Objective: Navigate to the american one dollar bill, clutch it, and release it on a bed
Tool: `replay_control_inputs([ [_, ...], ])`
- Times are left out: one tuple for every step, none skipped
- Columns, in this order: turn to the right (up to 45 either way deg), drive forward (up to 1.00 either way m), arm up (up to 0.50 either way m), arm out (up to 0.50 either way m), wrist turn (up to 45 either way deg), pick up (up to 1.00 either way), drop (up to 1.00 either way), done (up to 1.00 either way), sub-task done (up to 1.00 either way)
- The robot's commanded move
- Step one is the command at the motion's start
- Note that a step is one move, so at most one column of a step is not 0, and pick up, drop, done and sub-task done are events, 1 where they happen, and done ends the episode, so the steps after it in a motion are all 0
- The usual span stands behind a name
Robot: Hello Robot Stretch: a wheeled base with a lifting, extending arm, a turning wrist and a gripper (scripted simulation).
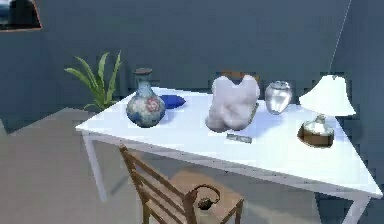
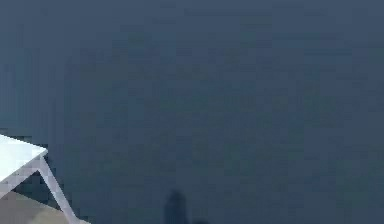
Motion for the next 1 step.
replay_control_inputs([
  [-45.0, 0.00, 0.00, 0.00, 0.0, 0.00, 0.00, 0.00, 0.00],
])
